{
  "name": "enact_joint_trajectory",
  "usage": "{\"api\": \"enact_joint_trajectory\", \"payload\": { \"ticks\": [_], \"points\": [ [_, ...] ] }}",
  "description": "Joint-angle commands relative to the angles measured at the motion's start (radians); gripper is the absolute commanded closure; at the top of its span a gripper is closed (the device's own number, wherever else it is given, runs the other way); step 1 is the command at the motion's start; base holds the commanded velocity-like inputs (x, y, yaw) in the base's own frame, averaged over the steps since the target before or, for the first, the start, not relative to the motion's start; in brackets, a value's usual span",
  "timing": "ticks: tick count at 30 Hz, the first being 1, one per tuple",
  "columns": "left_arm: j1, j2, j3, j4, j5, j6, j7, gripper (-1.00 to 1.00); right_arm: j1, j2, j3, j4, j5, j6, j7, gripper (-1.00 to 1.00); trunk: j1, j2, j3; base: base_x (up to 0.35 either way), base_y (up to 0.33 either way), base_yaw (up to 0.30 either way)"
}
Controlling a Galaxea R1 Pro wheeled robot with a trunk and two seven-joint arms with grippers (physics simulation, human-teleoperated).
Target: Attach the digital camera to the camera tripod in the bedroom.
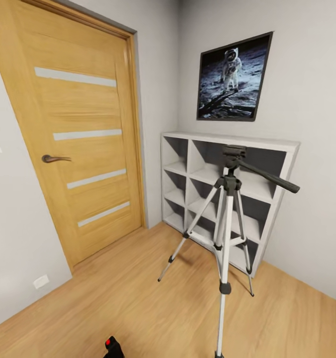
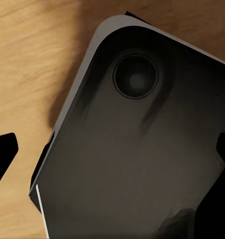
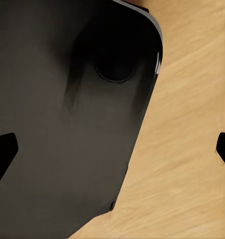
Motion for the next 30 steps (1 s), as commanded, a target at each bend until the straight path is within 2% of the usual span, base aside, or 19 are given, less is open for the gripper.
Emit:
{"api": "enact_joint_trajectory", "payload": {
  "ticks": [1, 10, 30],
  "points": [
    [0.0, 0.0, 0.002, -0.002, 0.001, -0.001, 0.001, -1.0, -0.001, 0.0, 0.003, 0.0, 0.001, -0.003, 0.001, -1.0, 0.001, 0.0, -0.001, 0.322, 0.0, 0.0],
    [0.0, -0.001, 0.002, -0.002, 0.0, -0.002, 0.001, -1.0, -0.001, 0.0, 0.003, 0.001, 0.0, -0.003, 0.0, -1.0, 0.001, 0.0, -0.001, 0.29, 0.0, 0.121],
    [0.0, -0.002, 0.002, -0.002, 0.0, -0.002, 0.001, -1.0, 0.0, -0.001, 0.003, 0.001, 0.0, -0.003, -0.001, -1.0, 0.001, 0.0, -0.001, 0.017, 0.0, 0.267]
  ]
}}
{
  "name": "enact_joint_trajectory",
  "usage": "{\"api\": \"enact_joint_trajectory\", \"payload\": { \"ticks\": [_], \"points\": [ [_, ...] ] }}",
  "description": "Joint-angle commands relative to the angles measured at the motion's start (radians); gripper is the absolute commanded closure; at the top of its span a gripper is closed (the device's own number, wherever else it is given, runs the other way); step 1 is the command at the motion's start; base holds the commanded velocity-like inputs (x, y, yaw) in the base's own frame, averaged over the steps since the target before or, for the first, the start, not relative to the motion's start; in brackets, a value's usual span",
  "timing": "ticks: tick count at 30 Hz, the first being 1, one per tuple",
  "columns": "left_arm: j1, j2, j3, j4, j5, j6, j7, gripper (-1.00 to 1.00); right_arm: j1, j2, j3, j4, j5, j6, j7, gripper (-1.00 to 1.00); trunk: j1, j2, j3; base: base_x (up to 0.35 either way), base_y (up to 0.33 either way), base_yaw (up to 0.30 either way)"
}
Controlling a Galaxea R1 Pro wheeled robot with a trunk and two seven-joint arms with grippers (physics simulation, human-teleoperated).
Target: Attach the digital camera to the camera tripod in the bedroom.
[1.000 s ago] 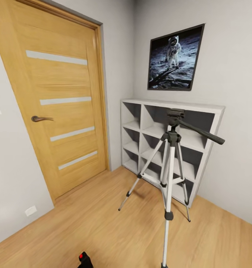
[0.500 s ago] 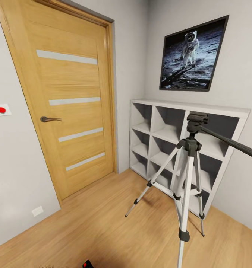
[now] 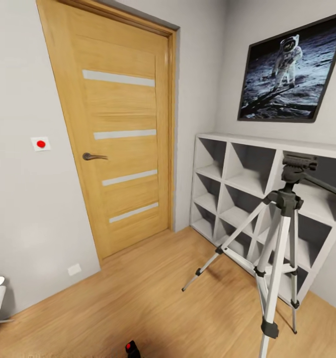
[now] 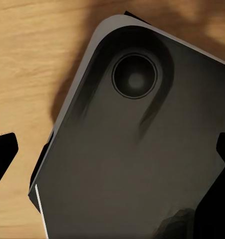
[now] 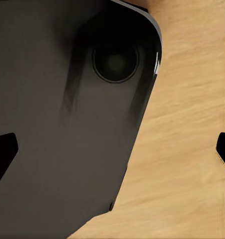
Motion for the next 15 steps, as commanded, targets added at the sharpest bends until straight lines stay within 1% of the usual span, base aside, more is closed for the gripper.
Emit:
{"api": "enact_joint_trajectory", "payload": {
  "ticks": [1, 3, 6, 9, 15],
  "points": [
    [0.0, 0.0, 0.002, -0.002, 0.001, -0.001, 0.001, -1.0, 0.0, 0.0, 0.003, 0.001, 0.001, -0.003, 0.0, -1.0, 0.0, 0.0, -0.001, 0.0, 0.0, 0.27],
    [0.0, 0.0, 0.002, -0.002, 0.001, -0.001, 0.001, -1.0, 0.0, 0.0, 0.003, 0.001, 0.001, -0.003, 0.0, -1.0, 0.0, 0.0, -0.001, 0.0, 0.0, 0.243],
    [0.0, 0.0, 0.002, -0.002, 0.001, -0.001, 0.001, -1.0, 0.0, 0.0, 0.003, 0.001, 0.001, -0.003, 0.0, -1.0, 0.0, 0.0, -0.001, 0.0, 0.0, 0.141],
    [0.0, 0.0, 0.002, -0.002, 0.001, -0.001, 0.001, -1.0, 0.0, 0.0, 0.002, 0.001, 0.001, -0.003, -0.002, -1.0, 0.0, 0.0, -0.001, 0.0, 0.0, 0.068],
    [0.0, 0.0, 0.002, -0.002, 0.001, -0.001, 0.001, -1.0, 0.0, 0.0, 0.0, 0.001, -0.002, -0.003, -0.003, -1.0, 0.0, 0.0, -0.001, 0.0, 0.0, 0.022]
  ]
}}
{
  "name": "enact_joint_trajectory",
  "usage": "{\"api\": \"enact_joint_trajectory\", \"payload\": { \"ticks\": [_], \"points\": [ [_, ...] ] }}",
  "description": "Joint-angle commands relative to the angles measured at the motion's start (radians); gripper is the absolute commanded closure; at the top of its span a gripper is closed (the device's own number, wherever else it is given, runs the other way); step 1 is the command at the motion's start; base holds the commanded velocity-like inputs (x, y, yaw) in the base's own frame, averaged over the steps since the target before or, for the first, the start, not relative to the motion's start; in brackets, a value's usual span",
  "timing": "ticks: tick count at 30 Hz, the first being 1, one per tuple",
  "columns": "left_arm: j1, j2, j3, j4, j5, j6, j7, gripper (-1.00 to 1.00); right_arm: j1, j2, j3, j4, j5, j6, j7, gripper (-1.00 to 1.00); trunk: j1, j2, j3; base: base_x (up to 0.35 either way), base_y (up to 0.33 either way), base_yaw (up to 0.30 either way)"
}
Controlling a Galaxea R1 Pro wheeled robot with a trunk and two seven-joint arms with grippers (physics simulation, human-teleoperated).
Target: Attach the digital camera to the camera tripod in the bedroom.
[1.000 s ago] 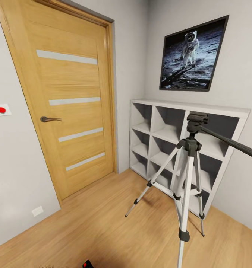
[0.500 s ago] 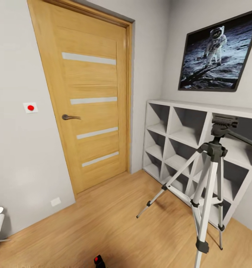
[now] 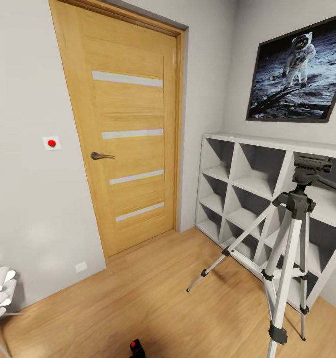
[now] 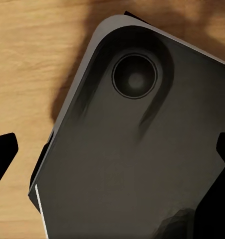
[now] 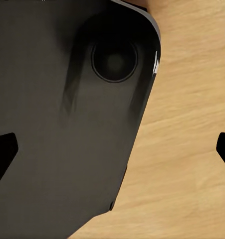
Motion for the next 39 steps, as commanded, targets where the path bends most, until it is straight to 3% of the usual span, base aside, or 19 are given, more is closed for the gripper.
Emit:
{"api": "enact_joint_trajectory", "payload": {
  "ticks": [1, 29, 36, 39],
  "points": [
    [0.0, 0.0, 0.002, -0.002, 0.001, -0.001, 0.001, -1.0, 0.0, 0.0, 0.003, 0.0, 0.001, -0.003, 0.0, -1.0, 0.0, 0.0, -0.001, 0.0, 0.0, 0.008],
    [0.0, -0.001, -0.001, -0.002, 0.0, -0.001, 0.001, -1.0, -0.001, -0.005, -0.004, -0.013, 0.0, -0.012, 0.0, -1.0, 0.0, 0.0, -0.001, 0.0, 0.0, 0.001],
    [0.0, -0.002, -0.001, -0.002, 0.0, -0.001, 0.001, -1.0, -0.005, -0.046, -0.018, -0.224, -0.014, 0.019, 0.004, -1.0, 0.0, 0.0, -0.001, 0.0, 0.0, 0.0],
    [0.0, -0.002, -0.001, -0.002, -0.001, -0.001, 0.001, -1.0, -0.006, -0.054, -0.042, -0.309, -0.029, 0.071, 0.008, -1.0, 0.0, 0.0, -0.001, 0.0, 0.0, 0.0]
  ]
}}
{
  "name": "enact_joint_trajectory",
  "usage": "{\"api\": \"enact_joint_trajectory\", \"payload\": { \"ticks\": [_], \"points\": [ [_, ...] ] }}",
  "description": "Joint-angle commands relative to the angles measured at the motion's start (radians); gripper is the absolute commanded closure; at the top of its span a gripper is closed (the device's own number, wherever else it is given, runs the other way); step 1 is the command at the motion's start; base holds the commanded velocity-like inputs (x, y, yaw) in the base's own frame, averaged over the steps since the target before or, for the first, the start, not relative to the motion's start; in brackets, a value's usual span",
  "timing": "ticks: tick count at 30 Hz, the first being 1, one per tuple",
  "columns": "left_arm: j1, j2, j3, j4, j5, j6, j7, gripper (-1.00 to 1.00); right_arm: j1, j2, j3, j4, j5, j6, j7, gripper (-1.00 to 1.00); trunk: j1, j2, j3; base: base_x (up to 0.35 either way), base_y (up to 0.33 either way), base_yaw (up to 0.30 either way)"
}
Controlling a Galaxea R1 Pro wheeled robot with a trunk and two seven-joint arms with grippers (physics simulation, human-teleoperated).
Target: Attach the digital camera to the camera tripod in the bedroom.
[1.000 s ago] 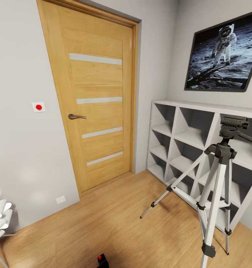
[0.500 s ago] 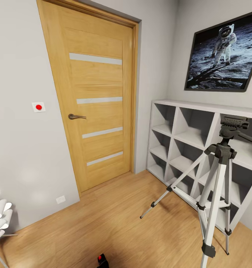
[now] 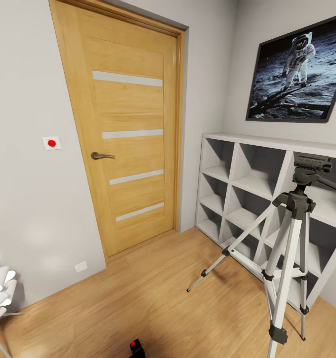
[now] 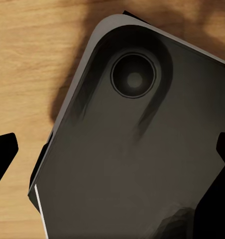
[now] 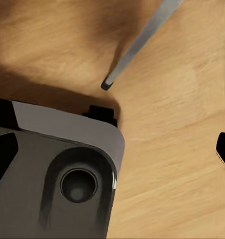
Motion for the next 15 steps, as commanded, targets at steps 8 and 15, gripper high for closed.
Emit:
{"api": "enact_joint_trajectory", "payload": {
  "ticks": [8, 15],
  "points": [
    [0.0, -0.001, -0.004, -0.002, -0.004, -0.001, 0.001, -1.0, 0.0, -0.007, -0.113, -0.054, -0.038, 0.064, 0.003, -1.0, 0.0, 0.0, -0.001, 0.0, 0.0, 0.0],
    [0.0, -0.002, -0.006, -0.002, -0.005, -0.001, 0.001, -1.0, 0.001, -0.01, -0.176, -0.025, -0.04, 0.056, 0.006, -1.0, 0.0, 0.0, -0.001, 0.0, 0.0, 0.0]
  ]
}}
